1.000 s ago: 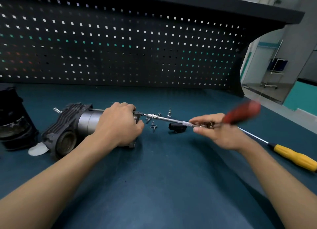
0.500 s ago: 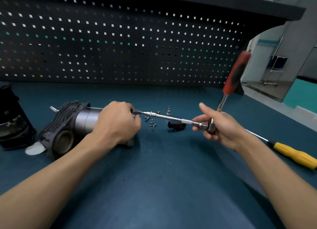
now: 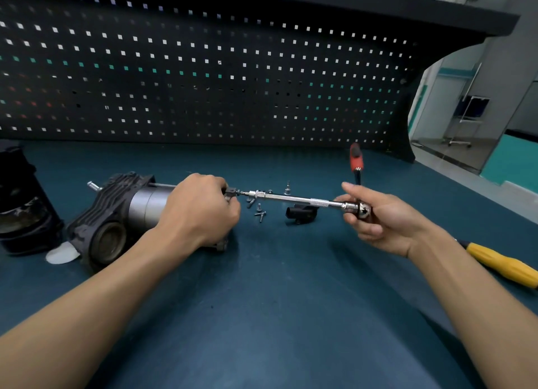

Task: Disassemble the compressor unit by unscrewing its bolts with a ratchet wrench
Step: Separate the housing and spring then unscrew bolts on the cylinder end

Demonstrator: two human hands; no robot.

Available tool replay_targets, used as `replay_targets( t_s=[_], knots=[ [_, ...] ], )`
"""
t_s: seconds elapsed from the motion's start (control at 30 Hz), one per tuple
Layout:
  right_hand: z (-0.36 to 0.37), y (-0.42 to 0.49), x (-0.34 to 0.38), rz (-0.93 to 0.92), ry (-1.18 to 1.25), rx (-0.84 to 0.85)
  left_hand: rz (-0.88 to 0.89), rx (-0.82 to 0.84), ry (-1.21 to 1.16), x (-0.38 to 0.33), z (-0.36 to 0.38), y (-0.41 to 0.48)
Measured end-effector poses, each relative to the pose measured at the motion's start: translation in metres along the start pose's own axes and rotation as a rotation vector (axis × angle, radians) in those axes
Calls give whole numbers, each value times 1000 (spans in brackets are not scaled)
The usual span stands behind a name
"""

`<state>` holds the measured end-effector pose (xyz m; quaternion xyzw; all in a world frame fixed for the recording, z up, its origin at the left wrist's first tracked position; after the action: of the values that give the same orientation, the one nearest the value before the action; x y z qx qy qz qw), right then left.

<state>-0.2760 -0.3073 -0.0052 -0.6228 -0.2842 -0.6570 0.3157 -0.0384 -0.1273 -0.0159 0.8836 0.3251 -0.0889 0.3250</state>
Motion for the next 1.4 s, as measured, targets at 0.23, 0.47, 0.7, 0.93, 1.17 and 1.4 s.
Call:
replay_targets(
  t_s=[0.23, 0.47, 0.7, 0.93, 1.17, 1.4],
  knots=[
    [-7, -6, 2, -258, -652, 192, -7, -7, -24, -1, -2, -6],
    [-3, -4, 5, -525, -823, 90, -33, 46, 21, -3, -2, -5],
    [-2, -1, 1, -521, -635, -68, -60, 43, 13, -2, -4, -3],
    [5, 3, -2, -125, -253, -113, -45, 29, -16, -4, -4, -3],
    [4, 2, -1, -30, 45, -51, -32, 28, -17, -3, -5, -4],
    [1, 3, -4, -6, -115, -56, -42, 40, -27, -3, -6, -4]
  ],
)
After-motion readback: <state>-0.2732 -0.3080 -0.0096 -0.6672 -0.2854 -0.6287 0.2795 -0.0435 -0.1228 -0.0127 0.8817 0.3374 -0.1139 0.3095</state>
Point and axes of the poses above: each hand's wrist, its own y-axis towards the middle knuckle, its own z-axis out of the palm, x = y × z, the point moved 1 cm from there along y, towards the middle knuckle, and after that the axes turned 10 degrees about -z, right-handed, at the moved point
